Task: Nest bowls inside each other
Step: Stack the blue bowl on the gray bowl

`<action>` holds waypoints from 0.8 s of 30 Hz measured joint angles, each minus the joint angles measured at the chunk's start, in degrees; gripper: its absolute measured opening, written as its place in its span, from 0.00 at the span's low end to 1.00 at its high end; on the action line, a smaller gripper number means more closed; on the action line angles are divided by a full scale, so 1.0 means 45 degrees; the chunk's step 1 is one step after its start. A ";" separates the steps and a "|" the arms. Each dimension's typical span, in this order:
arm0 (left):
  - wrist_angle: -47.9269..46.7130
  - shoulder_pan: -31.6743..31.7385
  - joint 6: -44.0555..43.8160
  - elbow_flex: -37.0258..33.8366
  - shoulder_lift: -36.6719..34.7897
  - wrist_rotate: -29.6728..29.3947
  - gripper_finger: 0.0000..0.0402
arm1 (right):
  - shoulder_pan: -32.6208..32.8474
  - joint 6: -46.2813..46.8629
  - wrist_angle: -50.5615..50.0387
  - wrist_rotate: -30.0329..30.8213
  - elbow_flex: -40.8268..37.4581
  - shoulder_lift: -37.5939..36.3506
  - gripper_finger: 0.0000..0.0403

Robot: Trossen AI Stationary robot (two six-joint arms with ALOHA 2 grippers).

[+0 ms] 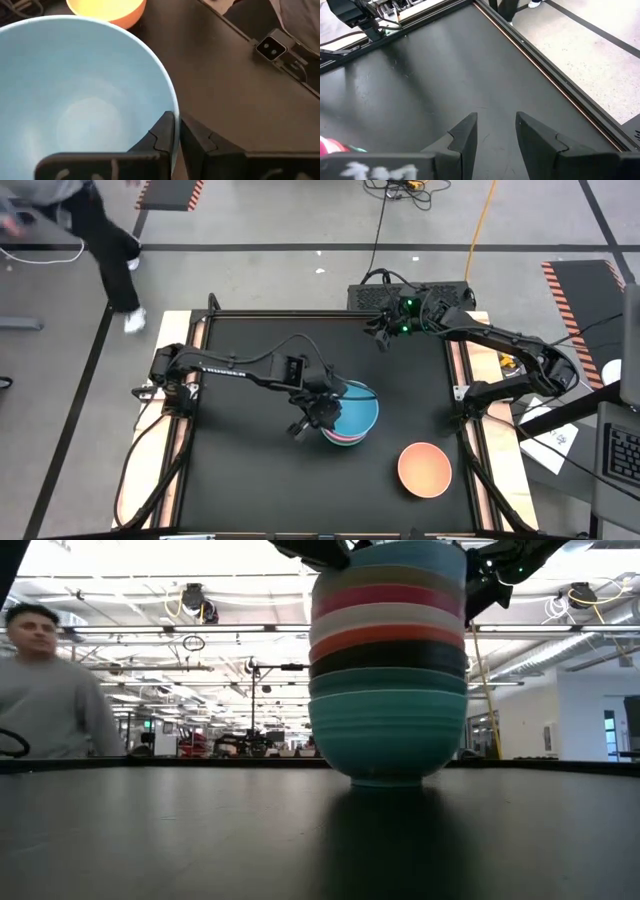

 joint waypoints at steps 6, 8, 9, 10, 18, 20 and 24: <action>-0.0483 -0.0078 0.0023 0.0005 -0.0037 -0.0019 0.02 | 0.0000 0.0001 -0.0003 0.0000 0.0000 0.0000 0.32; -0.0605 -0.0093 -0.0022 0.0010 -0.0041 -0.0015 0.04 | 0.0000 0.0030 -0.0039 0.0000 0.0000 0.0000 0.32; -0.0625 -0.0097 -0.0122 0.0010 -0.0041 -0.0014 0.06 | 0.0000 0.0077 -0.0043 0.0000 0.0000 0.0000 0.32; -0.0671 -0.0097 -0.0225 0.0010 -0.0041 -0.0010 0.08 | 0.0000 0.0097 -0.0039 0.0000 0.0000 0.0000 0.32; -0.0747 -0.0102 -0.0322 -0.0005 -0.0012 -0.0195 0.21 | 0.0248 0.0097 -0.0049 -0.0002 0.0000 0.0000 0.32; -0.0717 -0.0134 -0.0296 -0.0013 -0.0007 -0.0075 0.26 | 0.0314 0.0097 -0.0044 -0.0005 0.0000 0.0000 0.32; -0.0618 -0.0248 -0.0263 -0.0019 -0.0156 -0.0127 0.39 | 0.0355 0.0097 -0.0044 -0.0005 0.0000 0.0000 0.32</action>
